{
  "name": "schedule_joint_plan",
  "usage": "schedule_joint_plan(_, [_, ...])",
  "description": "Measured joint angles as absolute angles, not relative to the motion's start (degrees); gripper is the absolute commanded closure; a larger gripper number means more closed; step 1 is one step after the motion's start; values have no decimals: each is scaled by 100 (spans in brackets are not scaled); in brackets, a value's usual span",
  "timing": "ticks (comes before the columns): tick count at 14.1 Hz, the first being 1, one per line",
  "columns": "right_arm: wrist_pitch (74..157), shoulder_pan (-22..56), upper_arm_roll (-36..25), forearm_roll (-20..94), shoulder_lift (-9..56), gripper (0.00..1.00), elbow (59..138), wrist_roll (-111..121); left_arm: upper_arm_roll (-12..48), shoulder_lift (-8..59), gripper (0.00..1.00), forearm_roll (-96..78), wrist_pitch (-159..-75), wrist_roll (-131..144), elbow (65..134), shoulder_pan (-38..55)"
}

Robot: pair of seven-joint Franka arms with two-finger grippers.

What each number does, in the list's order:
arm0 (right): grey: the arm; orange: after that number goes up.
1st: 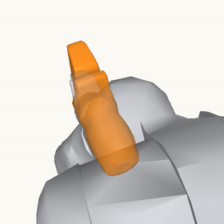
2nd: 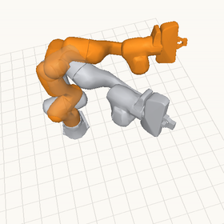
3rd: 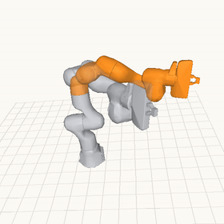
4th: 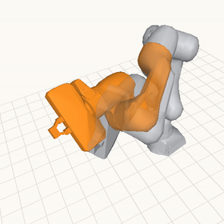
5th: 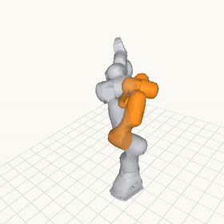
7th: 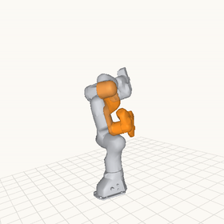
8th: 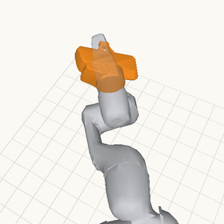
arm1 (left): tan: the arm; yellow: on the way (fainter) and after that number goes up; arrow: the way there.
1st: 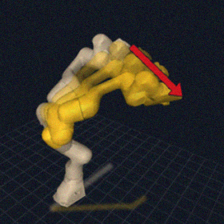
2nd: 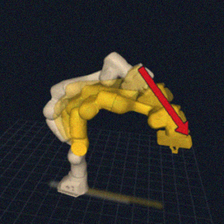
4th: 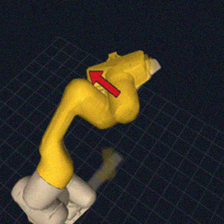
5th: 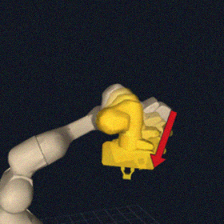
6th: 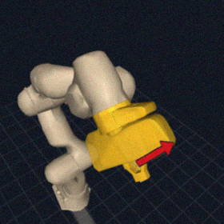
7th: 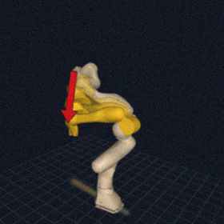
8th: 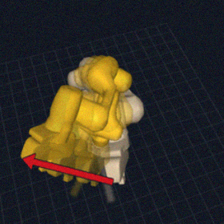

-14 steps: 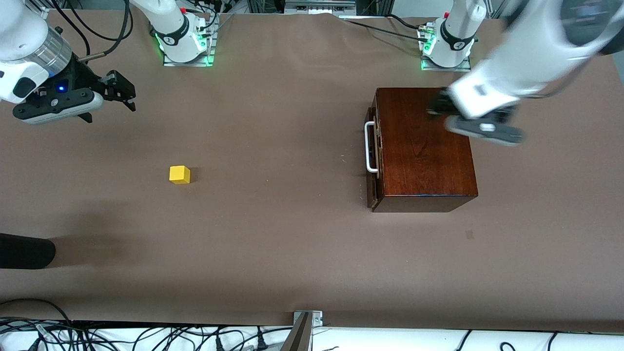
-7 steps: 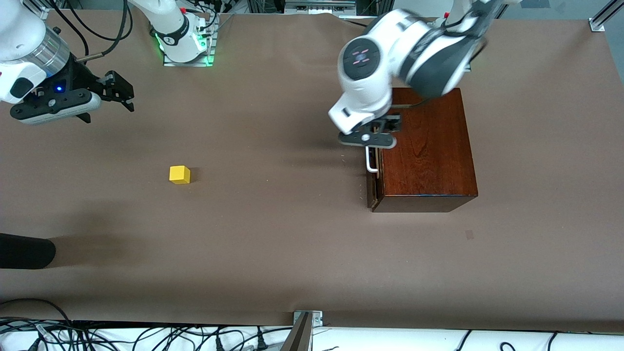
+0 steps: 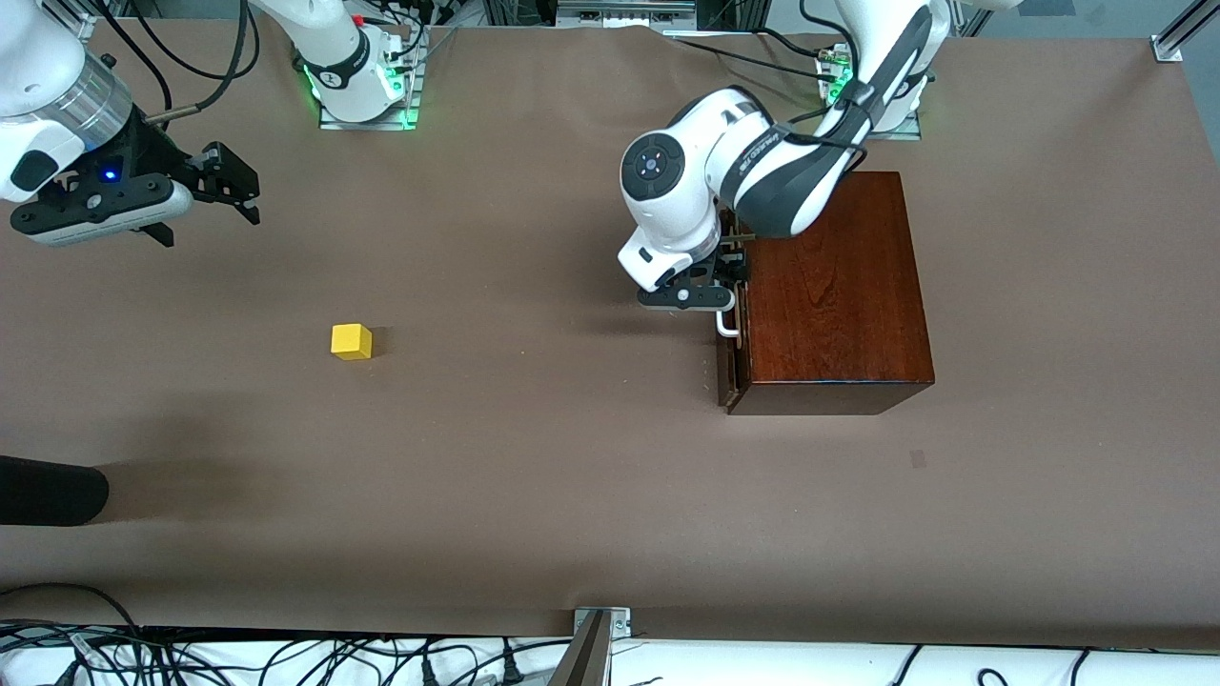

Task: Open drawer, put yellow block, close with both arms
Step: 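Hook the drawer handle with the left gripper while the right gripper reaches the cube, then pull the drawer open with the left gripper while the right gripper grasps the cube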

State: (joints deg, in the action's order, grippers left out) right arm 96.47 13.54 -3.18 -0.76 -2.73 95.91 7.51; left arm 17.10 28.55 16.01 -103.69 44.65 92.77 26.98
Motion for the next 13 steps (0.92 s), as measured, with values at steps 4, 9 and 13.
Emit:
schedule_joint_plan(4, [9718, 1355, -316, -74, -137, 0, 9588, 751, 1709, 2937, 0, 1807, -10386, 4511, 9296, 2699])
schedule_joint_plan(9, [9638, 1353, -339, -73, 447, 0, 9574, 751, 1717, 3144, 0, 1829, -10834, 4663, 9314, 2750])
schedule_joint_plan(13, [9744, 1354, -337, -28, 1431, 0, 9494, 768, 1690, 3277, 0, 1905, -11127, 4930, 9315, 2955])
